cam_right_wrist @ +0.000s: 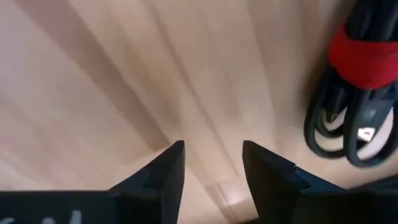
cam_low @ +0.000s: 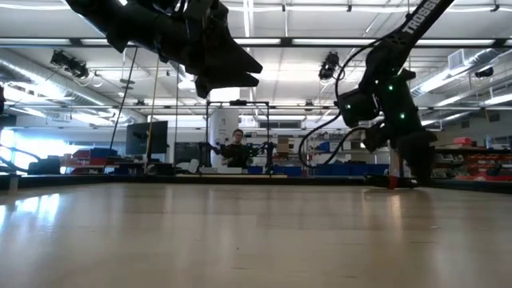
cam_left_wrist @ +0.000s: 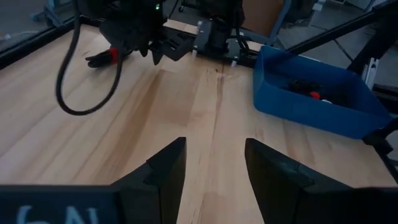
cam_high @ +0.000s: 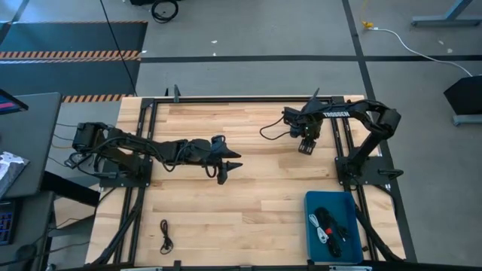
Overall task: Pick and place USB-C Cables
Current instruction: Put the black USB cable into the blue bin
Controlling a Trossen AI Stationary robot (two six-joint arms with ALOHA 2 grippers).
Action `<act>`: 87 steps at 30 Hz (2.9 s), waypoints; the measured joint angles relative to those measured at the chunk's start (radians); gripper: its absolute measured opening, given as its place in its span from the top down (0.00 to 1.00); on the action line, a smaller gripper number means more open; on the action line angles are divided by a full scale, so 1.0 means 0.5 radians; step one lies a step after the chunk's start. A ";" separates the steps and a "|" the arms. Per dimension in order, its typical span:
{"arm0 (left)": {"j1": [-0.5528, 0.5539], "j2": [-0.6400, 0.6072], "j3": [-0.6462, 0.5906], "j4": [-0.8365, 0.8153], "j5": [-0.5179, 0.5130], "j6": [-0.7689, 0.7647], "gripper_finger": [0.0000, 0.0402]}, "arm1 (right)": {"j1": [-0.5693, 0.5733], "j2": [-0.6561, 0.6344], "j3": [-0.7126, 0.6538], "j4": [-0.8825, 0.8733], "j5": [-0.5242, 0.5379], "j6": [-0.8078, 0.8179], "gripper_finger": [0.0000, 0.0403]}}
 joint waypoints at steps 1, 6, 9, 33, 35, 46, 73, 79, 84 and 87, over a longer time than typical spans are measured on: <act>0.000 0.001 0.000 0.000 0.000 0.007 0.57 | 0.009 -0.001 0.018 -0.025 0.003 0.002 0.60; 0.000 0.001 0.000 0.014 0.000 0.013 0.57 | 0.067 -0.049 0.160 -0.067 0.018 -0.001 0.62; 0.001 0.001 0.014 0.012 0.000 0.013 0.57 | 0.107 -0.084 0.273 0.004 0.144 -0.009 0.62; -0.016 0.001 0.069 -0.049 0.001 0.016 0.57 | -0.102 0.437 0.686 -0.011 0.302 -0.168 0.62; -0.015 0.001 0.069 -0.049 0.000 0.015 0.57 | -0.114 0.434 0.682 -0.015 0.303 -0.165 0.62; -0.015 0.001 0.069 -0.048 0.000 0.014 0.57 | -0.150 0.433 0.679 -0.041 0.302 -0.097 0.62; -0.015 0.001 0.069 -0.048 0.000 0.013 0.57 | -0.130 0.432 0.676 -0.047 0.195 0.047 0.62; -0.015 0.001 0.069 -0.048 0.000 0.012 0.57 | -0.097 0.432 0.676 -0.009 0.195 0.047 0.62; -0.015 0.001 0.069 -0.048 0.000 0.012 0.57 | -0.098 0.432 0.676 0.004 0.208 0.054 0.64; -0.015 0.001 0.069 -0.048 0.000 0.012 0.57 | -0.099 0.432 0.676 0.006 0.210 0.060 0.67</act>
